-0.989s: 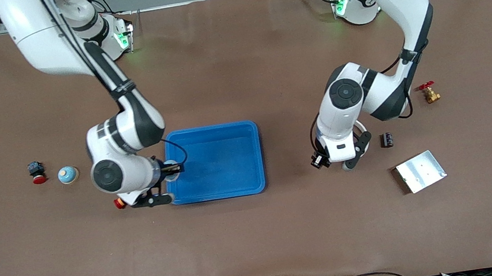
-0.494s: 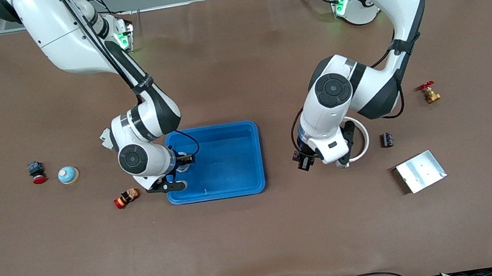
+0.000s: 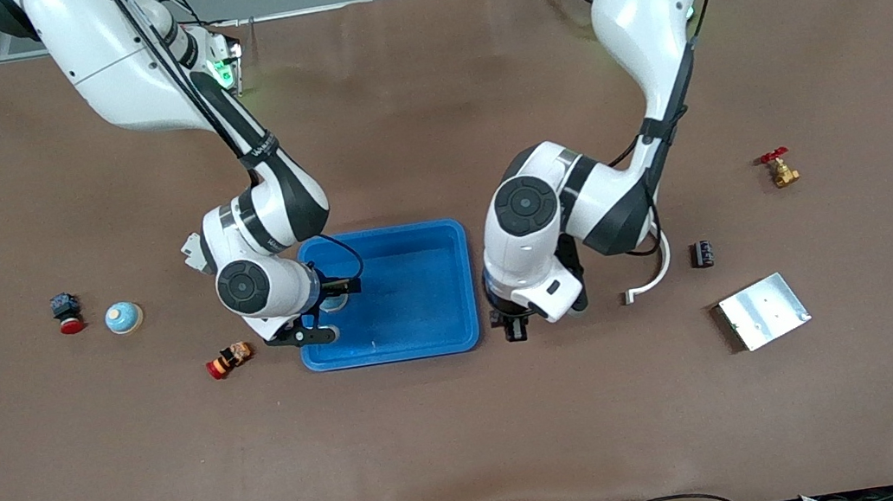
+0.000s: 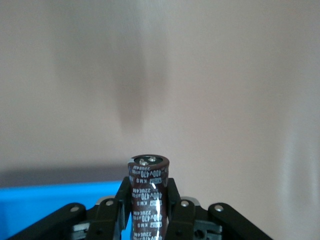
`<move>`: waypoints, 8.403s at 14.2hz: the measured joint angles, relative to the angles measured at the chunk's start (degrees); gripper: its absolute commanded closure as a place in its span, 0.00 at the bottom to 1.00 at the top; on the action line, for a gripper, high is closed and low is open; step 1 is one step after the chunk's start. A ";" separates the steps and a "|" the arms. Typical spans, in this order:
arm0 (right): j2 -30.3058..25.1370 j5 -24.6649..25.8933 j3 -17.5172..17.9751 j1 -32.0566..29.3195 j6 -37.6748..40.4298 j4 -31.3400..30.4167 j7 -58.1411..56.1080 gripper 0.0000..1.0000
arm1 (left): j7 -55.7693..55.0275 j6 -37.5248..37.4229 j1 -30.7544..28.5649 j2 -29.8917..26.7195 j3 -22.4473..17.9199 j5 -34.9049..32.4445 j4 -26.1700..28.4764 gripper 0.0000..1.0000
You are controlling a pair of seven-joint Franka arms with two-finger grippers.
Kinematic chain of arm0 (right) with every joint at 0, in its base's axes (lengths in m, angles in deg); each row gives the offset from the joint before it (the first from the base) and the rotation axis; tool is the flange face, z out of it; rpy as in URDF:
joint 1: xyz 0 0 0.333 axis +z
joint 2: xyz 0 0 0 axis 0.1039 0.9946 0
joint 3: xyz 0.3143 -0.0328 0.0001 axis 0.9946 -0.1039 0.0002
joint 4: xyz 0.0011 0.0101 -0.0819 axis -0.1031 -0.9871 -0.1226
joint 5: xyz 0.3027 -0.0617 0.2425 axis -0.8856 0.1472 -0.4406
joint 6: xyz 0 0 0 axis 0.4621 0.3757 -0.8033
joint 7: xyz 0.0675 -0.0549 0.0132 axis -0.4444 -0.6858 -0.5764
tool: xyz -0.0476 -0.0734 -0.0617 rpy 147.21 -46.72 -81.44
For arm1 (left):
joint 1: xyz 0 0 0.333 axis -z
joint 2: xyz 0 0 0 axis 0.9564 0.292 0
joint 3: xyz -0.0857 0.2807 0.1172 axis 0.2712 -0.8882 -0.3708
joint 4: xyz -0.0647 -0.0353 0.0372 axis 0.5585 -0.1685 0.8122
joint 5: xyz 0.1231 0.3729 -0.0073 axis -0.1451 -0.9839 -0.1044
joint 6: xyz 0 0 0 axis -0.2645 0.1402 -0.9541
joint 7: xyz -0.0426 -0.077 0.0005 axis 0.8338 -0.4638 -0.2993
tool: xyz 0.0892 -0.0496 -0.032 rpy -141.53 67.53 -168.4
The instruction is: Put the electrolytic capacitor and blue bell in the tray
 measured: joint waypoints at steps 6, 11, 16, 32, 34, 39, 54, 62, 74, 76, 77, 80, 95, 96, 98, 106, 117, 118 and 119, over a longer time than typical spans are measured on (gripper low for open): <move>-4.00 0.01 -7.75 -3.06 4.27 0.76 -5.80 0.00 | -4.66 5.42 5.56 6.40 -2.99 0.12 -7.74 1.00; -4.20 0.01 -19.89 -5.66 6.31 0.66 -23.35 0.00 | -4.70 9.13 11.17 8.72 -8.12 0.13 -8.57 1.00; -3.53 0.87 -23.52 -9.74 5.22 -1.17 -30.62 0.00 | 0.08 12.52 15.33 12.70 -11.42 0.13 -8.81 1.00; 0.44 -6.81 -24.42 -14.66 -4.15 -10.44 -47.70 0.00 | 0.19 14.63 15.53 16.47 -12.00 0.13 -8.87 1.00; 0.90 -7.24 -24.33 -14.64 -4.23 -10.41 -48.21 0.00 | -4.13 14.52 15.53 16.47 -12.02 0.13 -8.93 1.00; 0.88 -7.25 -24.25 -14.43 -4.08 -10.32 -48.49 0.03 | -6.96 13.80 15.56 16.47 -12.02 0.13 -9.02 0.00; 0.25 -7.32 -24.16 -12.51 15.98 1.31 -47.36 1.00 | 9.42 2.78 10.24 10.45 -9.23 1.89 -9.66 0.00; -0.26 -7.98 -11.13 -6.82 14.03 10.42 -21.29 1.00 | 38.03 1.29 1.25 -0.32 -2.07 2.00 5.31 0.00; 6.25 -4.93 -5.58 1.95 1.03 14.08 2.00 1.00 | 81.54 0.75 -5.41 -11.97 -0.45 2.00 20.75 0.00; 6.74 -4.93 -5.57 1.95 0.72 14.13 2.02 1.00 | 88.32 0.66 -7.54 -12.56 -0.43 2.00 22.19 0.00; 6.88 -4.93 -5.57 1.95 0.71 14.14 2.03 0.92 | 92.10 0.70 -8.43 -12.97 -0.43 2.00 23.17 0.00; 6.93 -4.93 -5.58 1.84 0.70 14.17 2.41 0.26 | 101.87 2.01 -11.20 -16.07 -0.42 2.00 27.95 0.00; -6.83 1.98 -8.26 -10.14 13.72 18.57 -1.87 0.00 | 127.92 23.04 -28.34 -29.45 -0.45 -0.10 57.76 0.00; -9.15 3.11 -8.27 -12.14 15.49 18.54 -4.08 0.00 | 128.14 24.20 -28.95 -29.48 -0.45 -0.10 58.76 0.00; -13.29 5.20 -8.28 -16.04 19.00 18.53 -10.05 0.00 | 128.25 26.27 -29.72 -29.47 -0.44 -0.10 60.59 0.00; -27.11 14.03 -1.68 -26.69 34.14 18.19 -23.17 0.00 | 128.25 30.39 -32.76 -27.20 -0.44 -0.11 62.99 0.00; -27.52 15.12 0.80 -27.10 33.55 17.68 -23.97 0.00 | 126.50 34.01 -33.14 -23.78 -0.21 -0.11 62.82 1.00; -27.54 15.12 0.79 -26.93 33.66 18.37 -24.14 0.00 | 126.41 34.01 -33.17 -23.92 -0.21 -0.11 62.80 1.00; -27.57 15.09 0.79 -26.81 33.82 18.86 -24.14 0.00 | 126.32 33.99 -33.28 -24.00 -0.22 -0.11 62.79 1.00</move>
